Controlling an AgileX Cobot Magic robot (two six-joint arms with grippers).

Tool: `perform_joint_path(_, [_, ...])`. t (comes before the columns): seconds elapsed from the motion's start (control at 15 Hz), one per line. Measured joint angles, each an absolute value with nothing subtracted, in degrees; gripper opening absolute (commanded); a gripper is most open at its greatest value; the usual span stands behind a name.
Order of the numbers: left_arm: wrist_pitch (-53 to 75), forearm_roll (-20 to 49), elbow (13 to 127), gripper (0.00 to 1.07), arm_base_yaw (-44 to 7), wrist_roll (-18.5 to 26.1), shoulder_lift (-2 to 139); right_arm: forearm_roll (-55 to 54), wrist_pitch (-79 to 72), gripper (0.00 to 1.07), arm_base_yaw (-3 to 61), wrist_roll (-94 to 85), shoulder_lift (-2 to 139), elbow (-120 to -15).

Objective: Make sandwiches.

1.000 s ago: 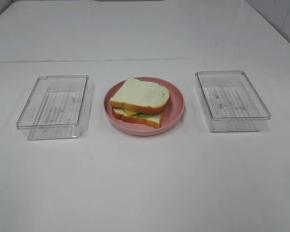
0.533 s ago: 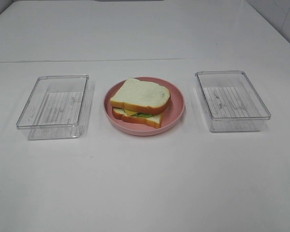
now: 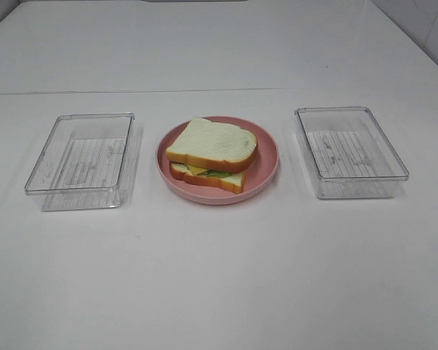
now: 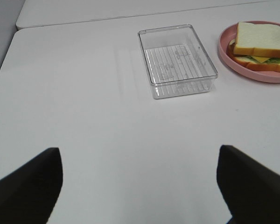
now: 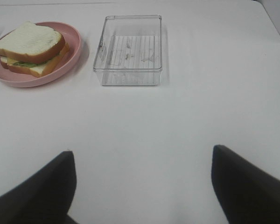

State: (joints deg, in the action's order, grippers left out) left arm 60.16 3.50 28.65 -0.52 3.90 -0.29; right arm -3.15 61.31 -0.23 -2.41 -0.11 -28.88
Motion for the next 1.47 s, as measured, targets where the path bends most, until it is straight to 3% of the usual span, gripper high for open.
perform_joint_path(1.47, [60.2, 3.5, 28.6, 0.85, -0.5, 3.9, -0.3, -3.3, 61.3, 0.77, -0.2, -2.3, -0.1, -28.9])
